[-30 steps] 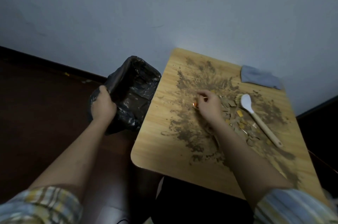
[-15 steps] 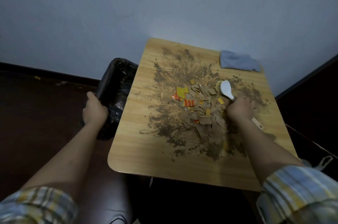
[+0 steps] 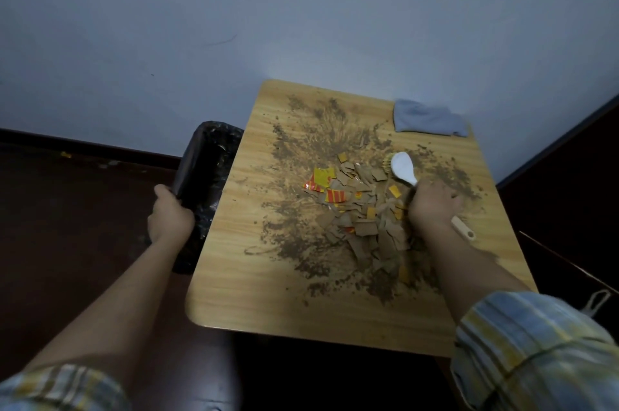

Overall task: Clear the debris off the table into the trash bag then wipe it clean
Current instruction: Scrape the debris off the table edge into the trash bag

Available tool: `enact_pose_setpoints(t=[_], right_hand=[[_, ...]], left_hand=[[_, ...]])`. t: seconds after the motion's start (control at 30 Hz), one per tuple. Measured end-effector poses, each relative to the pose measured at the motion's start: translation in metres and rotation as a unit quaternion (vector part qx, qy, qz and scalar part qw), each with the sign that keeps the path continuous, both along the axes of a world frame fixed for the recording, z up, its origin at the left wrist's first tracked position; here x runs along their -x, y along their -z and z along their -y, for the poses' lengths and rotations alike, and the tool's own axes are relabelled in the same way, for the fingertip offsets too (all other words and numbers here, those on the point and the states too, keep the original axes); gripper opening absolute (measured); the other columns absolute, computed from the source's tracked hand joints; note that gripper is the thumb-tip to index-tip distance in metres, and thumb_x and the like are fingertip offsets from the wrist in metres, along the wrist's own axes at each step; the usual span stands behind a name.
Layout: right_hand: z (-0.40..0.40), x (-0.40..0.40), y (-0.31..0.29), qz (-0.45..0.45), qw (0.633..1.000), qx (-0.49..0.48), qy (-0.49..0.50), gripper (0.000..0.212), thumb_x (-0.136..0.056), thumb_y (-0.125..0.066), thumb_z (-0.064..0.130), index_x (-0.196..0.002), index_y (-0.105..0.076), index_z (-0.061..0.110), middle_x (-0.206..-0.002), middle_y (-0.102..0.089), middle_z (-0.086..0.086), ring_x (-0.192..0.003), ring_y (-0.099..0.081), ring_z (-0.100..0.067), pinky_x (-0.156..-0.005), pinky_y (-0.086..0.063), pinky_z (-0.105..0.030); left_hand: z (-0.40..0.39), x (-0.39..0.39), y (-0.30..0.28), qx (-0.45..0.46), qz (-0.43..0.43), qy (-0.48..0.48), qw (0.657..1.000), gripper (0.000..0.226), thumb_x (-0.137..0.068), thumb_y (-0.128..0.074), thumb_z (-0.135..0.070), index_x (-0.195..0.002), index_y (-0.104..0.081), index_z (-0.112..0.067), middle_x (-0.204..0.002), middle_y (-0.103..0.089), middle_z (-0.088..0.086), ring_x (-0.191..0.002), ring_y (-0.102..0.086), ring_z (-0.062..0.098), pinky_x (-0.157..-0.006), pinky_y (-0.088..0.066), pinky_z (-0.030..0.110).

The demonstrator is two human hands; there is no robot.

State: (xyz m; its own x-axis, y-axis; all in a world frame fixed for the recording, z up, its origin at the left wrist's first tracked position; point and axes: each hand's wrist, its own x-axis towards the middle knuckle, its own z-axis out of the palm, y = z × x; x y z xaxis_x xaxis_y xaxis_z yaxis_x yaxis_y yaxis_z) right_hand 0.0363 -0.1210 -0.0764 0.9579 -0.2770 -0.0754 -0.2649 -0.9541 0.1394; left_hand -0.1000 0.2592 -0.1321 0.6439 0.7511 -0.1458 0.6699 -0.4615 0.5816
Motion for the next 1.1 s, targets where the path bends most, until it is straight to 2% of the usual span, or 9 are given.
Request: enact_pose_setpoints(t=[0.17, 0.33, 0.4, 0.57, 0.67, 0.8, 0.87, 0.97, 1.1], right_hand=[[-0.002, 0.004, -0.010, 0.060, 0.994, -0.041, -0.080, 0.031, -0.097, -0.044, 0.010, -0.128, -0.049, 0.014, -0.129, -0.043, -0.015, -0.116, -0.046, -0.034, -0.096, -0.035, -0.045], [-0.006, 0.012, -0.028, 0.061, 0.986, -0.027, -0.155, 0.030, -0.097, -0.044, 0.010, -0.126, -0.053, 0.014, -0.119, -0.047, -0.015, -0.097, -0.053, -0.035, -0.067, -0.036, -0.035], [-0.008, 0.013, -0.034, 0.047, 0.985, -0.035, -0.164, 0.031, -0.096, -0.047, 0.010, -0.124, -0.057, 0.019, -0.116, -0.051, -0.012, -0.092, -0.056, -0.033, -0.063, -0.038, -0.034], [-0.020, 0.010, -0.043, 0.003, 0.991, -0.002, -0.131, 0.027, -0.094, -0.048, 0.005, -0.115, -0.063, 0.015, -0.102, -0.059, -0.008, -0.081, -0.056, -0.027, -0.062, -0.042, -0.032], [-0.037, 0.013, -0.040, -0.007, 0.981, 0.009, -0.192, 0.032, -0.095, -0.045, 0.008, -0.121, -0.062, 0.017, -0.110, -0.060, -0.010, -0.094, -0.061, -0.029, -0.065, -0.041, -0.031], [-0.052, 0.010, -0.039, 0.008, 0.962, -0.029, -0.271, 0.037, -0.095, -0.051, 0.020, -0.129, -0.057, 0.033, -0.116, -0.058, -0.008, -0.101, -0.061, -0.030, -0.066, -0.037, -0.029], [-0.052, 0.004, -0.041, 0.028, 0.968, -0.055, -0.244, 0.035, -0.095, -0.054, 0.021, -0.127, -0.059, 0.031, -0.114, -0.058, -0.008, -0.097, -0.061, -0.029, -0.065, -0.040, -0.029], [-0.057, -0.003, -0.043, 0.026, 0.980, -0.037, -0.193, 0.029, -0.093, -0.054, 0.012, -0.118, -0.064, 0.021, -0.107, -0.058, -0.009, -0.089, -0.061, -0.029, -0.065, -0.047, -0.032], [-0.072, -0.007, -0.044, 0.000, 0.983, -0.005, -0.186, 0.027, -0.092, -0.051, 0.008, -0.113, -0.064, 0.018, -0.104, -0.060, -0.008, -0.087, -0.060, -0.026, -0.064, -0.044, -0.031]], left_hand=[[0.006, 0.004, 0.000, 0.009, -0.002, 0.005, 1.000, 0.028, -0.088, -0.048, 0.002, -0.113, -0.037, -0.003, -0.112, -0.058, 0.026, -0.101, -0.054, 0.048, -0.083, -0.040, 0.047], [0.010, 0.009, 0.001, 0.013, -0.005, 0.009, 1.000, 0.028, -0.088, -0.048, 0.002, -0.114, -0.037, -0.003, -0.112, -0.057, 0.027, -0.100, -0.054, 0.049, -0.074, -0.036, 0.043], [0.009, 0.010, 0.002, 0.011, -0.007, 0.011, 1.000, 0.028, -0.088, -0.048, 0.001, -0.113, -0.036, -0.003, -0.112, -0.057, 0.028, -0.099, -0.054, 0.049, -0.074, -0.037, 0.043], [0.007, 0.012, 0.001, 0.021, -0.007, 0.007, 1.000, 0.026, -0.089, -0.049, 0.000, -0.111, -0.036, -0.004, -0.110, -0.057, 0.027, -0.095, -0.056, 0.047, -0.072, -0.040, 0.044], [0.006, 0.015, 0.000, 0.028, -0.003, 0.011, 1.000, 0.024, -0.090, -0.049, 0.000, -0.109, -0.036, -0.005, -0.108, -0.057, 0.026, -0.093, -0.056, 0.046, -0.069, -0.041, 0.044], [0.004, 0.016, 0.000, 0.024, -0.006, 0.014, 1.000, 0.024, -0.089, -0.048, 0.001, -0.109, -0.035, -0.005, -0.110, -0.057, 0.028, -0.098, -0.055, 0.049, -0.078, -0.042, 0.047], [0.003, 0.016, 0.000, 0.017, -0.006, 0.018, 1.000, 0.024, -0.088, -0.047, 0.001, -0.109, -0.035, -0.005, -0.110, -0.057, 0.028, -0.098, -0.055, 0.049, -0.078, -0.042, 0.046], [0.000, 0.015, 0.000, 0.012, -0.007, 0.014, 1.000, 0.023, -0.088, -0.047, 0.001, -0.106, -0.035, -0.006, -0.109, -0.057, 0.028, -0.097, -0.056, 0.049, -0.075, -0.040, 0.044], [-0.004, 0.012, 0.000, 0.007, -0.003, 0.016, 1.000, 0.024, -0.087, -0.047, 0.002, -0.106, -0.035, -0.006, -0.107, -0.058, 0.027, -0.096, -0.056, 0.049, -0.074, -0.040, 0.043]])
